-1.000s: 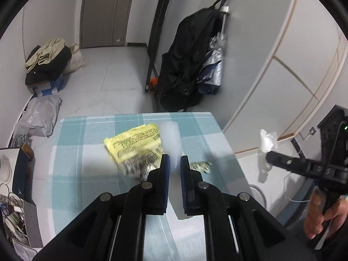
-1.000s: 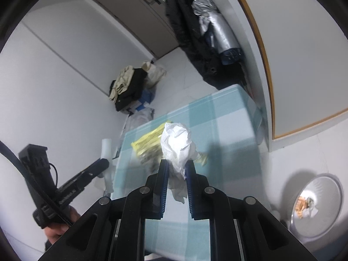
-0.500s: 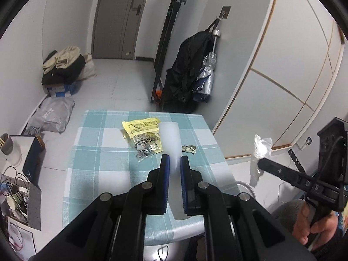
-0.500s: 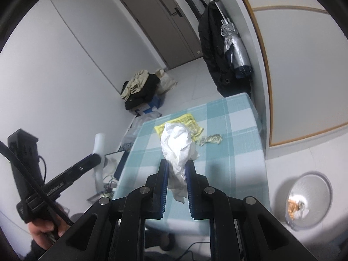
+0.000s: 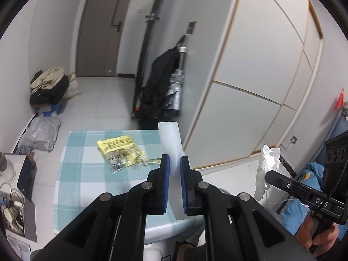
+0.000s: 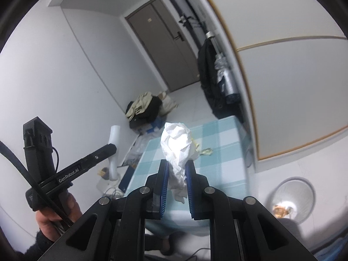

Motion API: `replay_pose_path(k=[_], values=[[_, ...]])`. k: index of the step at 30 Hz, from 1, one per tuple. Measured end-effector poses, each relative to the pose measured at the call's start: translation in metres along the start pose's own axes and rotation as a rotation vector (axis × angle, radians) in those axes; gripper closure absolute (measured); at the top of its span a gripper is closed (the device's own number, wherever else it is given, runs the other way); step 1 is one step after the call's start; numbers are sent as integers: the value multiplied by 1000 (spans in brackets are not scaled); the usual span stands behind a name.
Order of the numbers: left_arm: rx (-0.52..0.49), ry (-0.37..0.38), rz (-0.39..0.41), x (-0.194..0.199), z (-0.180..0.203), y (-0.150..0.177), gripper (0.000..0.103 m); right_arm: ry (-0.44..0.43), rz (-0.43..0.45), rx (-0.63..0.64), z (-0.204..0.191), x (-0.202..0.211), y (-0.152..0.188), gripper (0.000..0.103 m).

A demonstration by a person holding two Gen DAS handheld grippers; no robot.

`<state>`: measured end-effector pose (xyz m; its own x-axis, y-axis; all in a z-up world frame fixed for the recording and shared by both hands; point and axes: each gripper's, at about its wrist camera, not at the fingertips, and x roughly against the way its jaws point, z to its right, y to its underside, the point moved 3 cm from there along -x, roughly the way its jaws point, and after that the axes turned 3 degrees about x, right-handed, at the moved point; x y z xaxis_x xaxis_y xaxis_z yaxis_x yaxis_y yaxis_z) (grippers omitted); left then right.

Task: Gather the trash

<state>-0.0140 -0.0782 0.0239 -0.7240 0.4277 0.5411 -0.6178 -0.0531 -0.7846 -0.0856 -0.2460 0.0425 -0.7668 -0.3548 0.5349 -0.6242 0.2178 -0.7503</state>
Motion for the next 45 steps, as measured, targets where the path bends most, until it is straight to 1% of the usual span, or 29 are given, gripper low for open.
replay_pose_path(k=[3, 10, 13, 15, 18, 20, 24, 27, 29, 31, 32, 34, 40, 42, 43, 45], values=[[-24, 12, 0, -4, 20, -1, 97, 46, 22, -9, 17, 18, -3, 88], [-52, 94, -28, -24, 64, -6, 97, 133, 62, -65, 67, 48, -3, 88], [-67, 128, -54, -39, 82, -7, 97, 195, 64, -63, 87, 51, 1, 88], [-77, 144, -77, -51, 93, -5, 97, 234, 57, -87, 107, 51, 6, 88], [-85, 165, -125, -72, 108, -1, 97, 248, 28, -161, 142, 47, 14, 88], [-89, 184, -158, -87, 118, 2, 97, 272, 16, -187, 161, 43, 19, 88], [-109, 210, -229, -125, 135, 11, 97, 309, -33, -240, 201, 22, 30, 88], [-102, 246, -301, -156, 145, 18, 97, 324, -94, -285, 231, -2, 42, 88], [-98, 285, -365, -177, 151, 25, 97, 330, -140, -324, 252, -12, 53, 88], [-96, 294, -387, -189, 154, 28, 97, 338, -179, -356, 271, -29, 63, 88], [-106, 299, -410, -200, 155, 30, 97, 344, -196, -369, 277, -33, 67, 88], [-109, 304, -439, -215, 157, 34, 97, 339, -241, -417, 299, -51, 79, 88], [-88, 323, -540, -259, 161, 51, 97, 329, -363, -490, 333, -94, 118, 88], [-94, 325, -568, -272, 162, 57, 97, 330, -413, -516, 347, -110, 131, 85], [-96, 325, -585, -277, 164, 61, 97, 323, -439, -535, 353, -116, 138, 85], [-96, 325, -628, -288, 165, 71, 97, 293, -463, -581, 360, -125, 149, 85]])
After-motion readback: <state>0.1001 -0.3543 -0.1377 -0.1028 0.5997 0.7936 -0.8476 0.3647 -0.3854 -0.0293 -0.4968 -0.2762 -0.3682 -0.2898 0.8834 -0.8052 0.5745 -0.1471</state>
